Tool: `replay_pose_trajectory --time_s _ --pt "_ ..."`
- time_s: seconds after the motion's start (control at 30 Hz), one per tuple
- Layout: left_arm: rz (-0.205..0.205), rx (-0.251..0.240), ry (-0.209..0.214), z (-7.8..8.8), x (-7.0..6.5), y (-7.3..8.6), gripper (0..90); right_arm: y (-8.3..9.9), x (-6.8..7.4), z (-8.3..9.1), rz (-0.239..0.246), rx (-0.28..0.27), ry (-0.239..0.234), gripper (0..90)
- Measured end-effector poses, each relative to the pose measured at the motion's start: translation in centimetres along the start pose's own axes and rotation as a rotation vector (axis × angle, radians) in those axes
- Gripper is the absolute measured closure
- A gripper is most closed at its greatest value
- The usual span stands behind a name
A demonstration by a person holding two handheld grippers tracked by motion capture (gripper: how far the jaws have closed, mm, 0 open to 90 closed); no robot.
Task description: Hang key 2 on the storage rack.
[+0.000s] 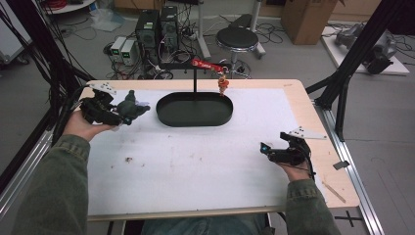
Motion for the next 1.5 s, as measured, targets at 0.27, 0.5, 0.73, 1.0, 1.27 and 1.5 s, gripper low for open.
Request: replay_pose_trajectory --time_s 0.27,0.5,0.73,1.0,1.27,1.5 --pt "-0.014 -0.010 0.019 0.0 0.1 -3.2 46.3 -0.1 -0.3 0.0 -0.005 -0.011 -0.005 0.8" --pt "-0.025 -0.018 0.038 -0.3 0.5 -5.4 46.3 0.0 0.0 -0.4 0.018 0.001 -0.005 0.8" --pt "-0.022 -0.024 0.053 -1.0 1.2 -6.8 46.2 0.0 -0.1 -0.6 0.027 0.008 -0.005 0.8" --pt "0.013 -0.035 0.069 -2.7 2.5 -6.9 46.1 0.0 0.1 -0.7 0.053 0.013 0.002 0.8" --pt "0.026 -0.053 0.090 -3.0 2.7 -8.0 46.1 0.0 0.0 -0.7 0.060 0.009 0.009 0.9" --pt "0.042 -0.049 0.052 -3.5 3.1 -8.9 46.1 0.0 -0.3 -0.7 0.055 0.015 0.033 0.8"
Point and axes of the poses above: each handheld gripper's, and its own axes: z roughly backward along the jaws, y roughly out of its underside, x roughly to its left, the point moved 1 cm from there along -z, roughly forward along the jaws
